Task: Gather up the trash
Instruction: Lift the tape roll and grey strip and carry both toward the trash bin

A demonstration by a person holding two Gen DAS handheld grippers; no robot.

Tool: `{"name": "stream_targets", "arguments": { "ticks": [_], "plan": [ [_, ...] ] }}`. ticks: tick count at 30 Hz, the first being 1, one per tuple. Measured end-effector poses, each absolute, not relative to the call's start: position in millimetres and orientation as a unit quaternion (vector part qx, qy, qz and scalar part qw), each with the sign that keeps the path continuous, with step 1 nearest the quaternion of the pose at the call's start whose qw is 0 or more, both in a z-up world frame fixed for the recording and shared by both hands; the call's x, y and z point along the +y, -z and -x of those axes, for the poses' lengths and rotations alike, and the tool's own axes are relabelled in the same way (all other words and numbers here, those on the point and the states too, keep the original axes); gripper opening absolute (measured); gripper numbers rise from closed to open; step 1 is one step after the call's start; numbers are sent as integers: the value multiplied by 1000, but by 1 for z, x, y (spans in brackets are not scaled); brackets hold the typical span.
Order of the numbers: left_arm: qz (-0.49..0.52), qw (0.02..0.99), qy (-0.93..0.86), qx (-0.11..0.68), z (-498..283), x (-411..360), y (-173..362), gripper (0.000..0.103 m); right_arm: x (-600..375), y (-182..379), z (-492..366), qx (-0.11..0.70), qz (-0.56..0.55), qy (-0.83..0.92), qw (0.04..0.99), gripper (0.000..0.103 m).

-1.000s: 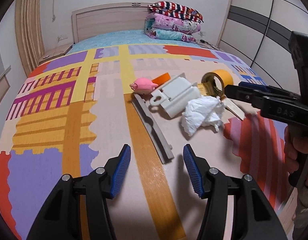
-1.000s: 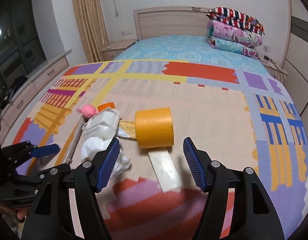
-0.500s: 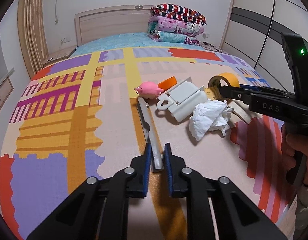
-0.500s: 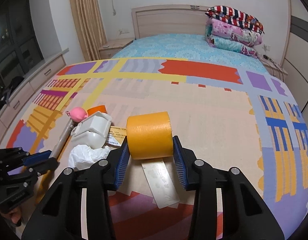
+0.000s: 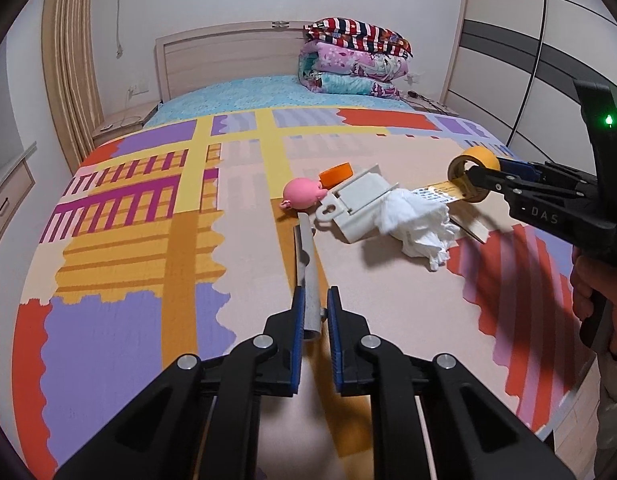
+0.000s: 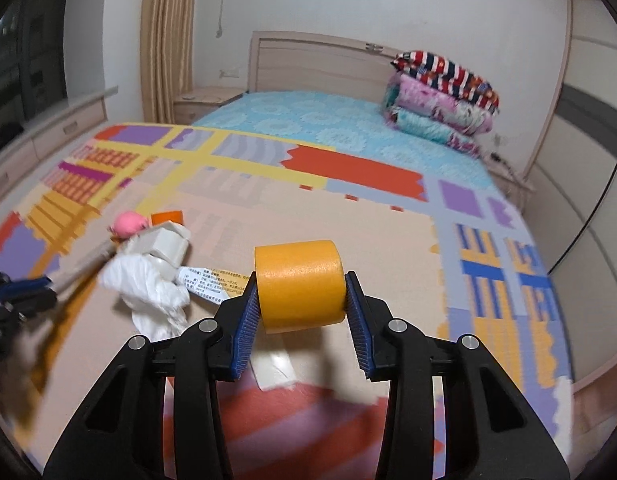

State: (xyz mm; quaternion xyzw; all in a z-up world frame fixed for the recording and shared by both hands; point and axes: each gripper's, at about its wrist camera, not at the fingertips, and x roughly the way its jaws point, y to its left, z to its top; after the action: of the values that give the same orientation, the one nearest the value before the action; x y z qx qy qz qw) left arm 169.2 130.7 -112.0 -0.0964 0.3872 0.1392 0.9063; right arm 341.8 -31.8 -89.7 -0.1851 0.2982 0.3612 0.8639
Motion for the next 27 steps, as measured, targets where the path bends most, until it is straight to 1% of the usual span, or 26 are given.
{"name": "stream_targets", "arguments": {
  "ticks": [2,3,7,9,10,14,15,17,20,23,24,25,27],
  "plan": [
    [97,907,-139,387,-166,128,111,11,-36,89,-338,291,194,-359,865,41],
    [97,907,-138,386,-164,126,110,11,-40,89,-339,303,185,-367,860,41],
    [93,909,-133,384,-156,120,105,11,-51,90,-335,302,190,-352,865,40],
    [91,910,-132,383,-153,116,103,11,-54,90,-328,289,211,-338,871,40],
    [91,910,-131,382,-151,115,101,11,-58,91,-332,313,182,-372,855,40],
    [89,913,-131,375,-143,111,94,11,-76,98,-342,343,143,-371,851,40],
    [87,914,-131,374,-141,109,93,11,-81,97,-341,334,146,-351,862,40],
    [86,915,-130,372,-137,106,91,11,-92,96,-341,343,123,-363,858,40],
    [85,916,-128,370,-132,101,88,11,-104,88,-336,335,114,-361,863,40],
    [83,919,-124,365,-127,95,84,11,-112,81,-329,324,117,-351,870,40],
    [83,919,-123,364,-127,94,83,9,-115,78,-327,321,119,-347,873,40],
    [82,920,-120,363,-125,92,81,4,-118,76,-324,318,122,-342,876,40],
    [83,921,-117,362,-122,89,80,4,-124,73,-322,317,117,-339,878,40]
  ]
}}
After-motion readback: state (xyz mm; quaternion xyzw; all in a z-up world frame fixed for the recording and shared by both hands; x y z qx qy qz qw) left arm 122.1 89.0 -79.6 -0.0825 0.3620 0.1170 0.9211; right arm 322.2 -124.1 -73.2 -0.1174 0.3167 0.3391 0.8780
